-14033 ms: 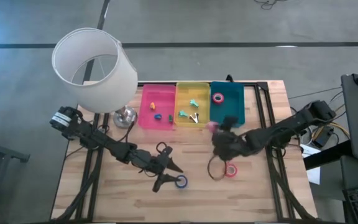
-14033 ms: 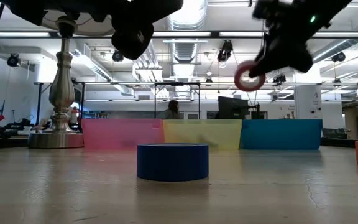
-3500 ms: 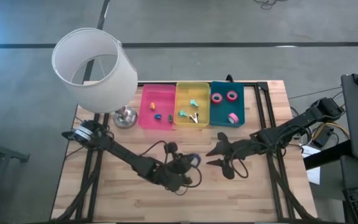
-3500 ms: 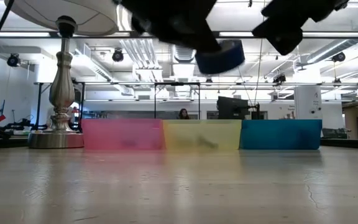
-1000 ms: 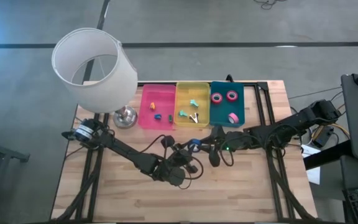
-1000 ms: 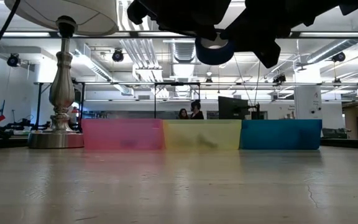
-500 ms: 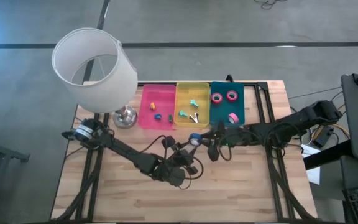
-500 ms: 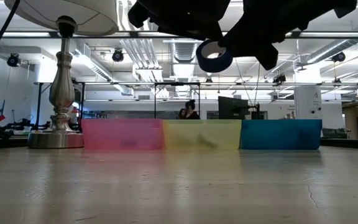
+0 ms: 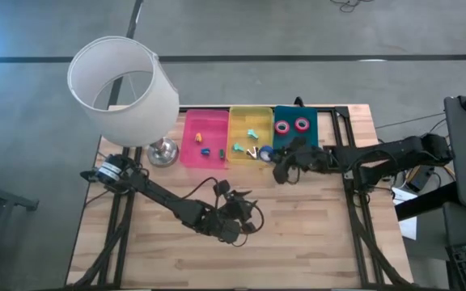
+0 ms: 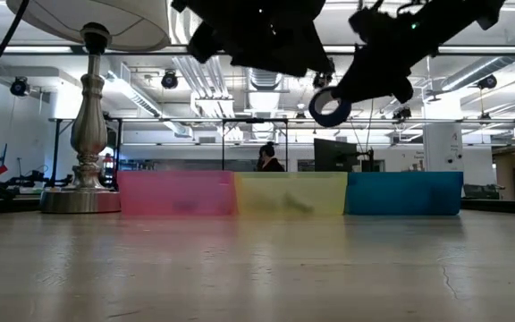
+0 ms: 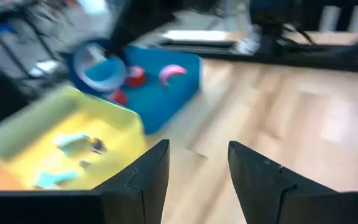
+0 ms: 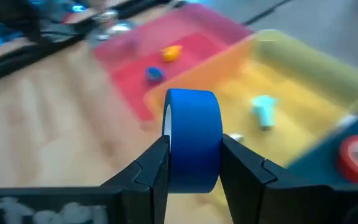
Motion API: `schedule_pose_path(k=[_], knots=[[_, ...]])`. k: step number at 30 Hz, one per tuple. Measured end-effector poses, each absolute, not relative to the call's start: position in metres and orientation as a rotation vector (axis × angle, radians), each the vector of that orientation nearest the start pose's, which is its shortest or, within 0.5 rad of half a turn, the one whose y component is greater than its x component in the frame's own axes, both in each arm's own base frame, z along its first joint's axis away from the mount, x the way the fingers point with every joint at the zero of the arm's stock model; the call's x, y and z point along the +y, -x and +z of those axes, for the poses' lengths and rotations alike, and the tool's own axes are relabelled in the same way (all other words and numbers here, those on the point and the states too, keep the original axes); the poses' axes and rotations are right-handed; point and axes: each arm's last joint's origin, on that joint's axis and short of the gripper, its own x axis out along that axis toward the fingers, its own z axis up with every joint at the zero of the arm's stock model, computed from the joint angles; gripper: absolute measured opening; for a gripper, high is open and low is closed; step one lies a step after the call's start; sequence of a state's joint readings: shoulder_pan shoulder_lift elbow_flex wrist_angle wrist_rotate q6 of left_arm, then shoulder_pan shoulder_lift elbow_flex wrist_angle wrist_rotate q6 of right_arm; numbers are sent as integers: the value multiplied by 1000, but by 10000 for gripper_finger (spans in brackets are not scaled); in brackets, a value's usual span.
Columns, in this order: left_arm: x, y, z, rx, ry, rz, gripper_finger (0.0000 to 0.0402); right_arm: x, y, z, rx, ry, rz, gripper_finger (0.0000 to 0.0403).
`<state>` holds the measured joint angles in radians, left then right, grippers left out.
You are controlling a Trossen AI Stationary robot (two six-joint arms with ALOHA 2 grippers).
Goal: Pick and place Stapler, Stapler remover, tape
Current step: Put the blue tape into the blue bin
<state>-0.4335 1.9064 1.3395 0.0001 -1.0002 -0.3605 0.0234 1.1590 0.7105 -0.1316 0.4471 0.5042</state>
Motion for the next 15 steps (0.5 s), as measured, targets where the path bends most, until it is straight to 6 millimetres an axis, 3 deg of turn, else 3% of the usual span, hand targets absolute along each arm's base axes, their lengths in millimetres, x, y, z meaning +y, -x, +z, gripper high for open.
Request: schedule_pose_path(k=[8, 15], knots=[[-153, -384, 212, 378, 57, 526, 168, -46, -228, 233, 525, -347, -740, 115], [-151, -380, 203, 390, 78, 536, 168, -76, -223, 208, 605, -380, -879, 119]])
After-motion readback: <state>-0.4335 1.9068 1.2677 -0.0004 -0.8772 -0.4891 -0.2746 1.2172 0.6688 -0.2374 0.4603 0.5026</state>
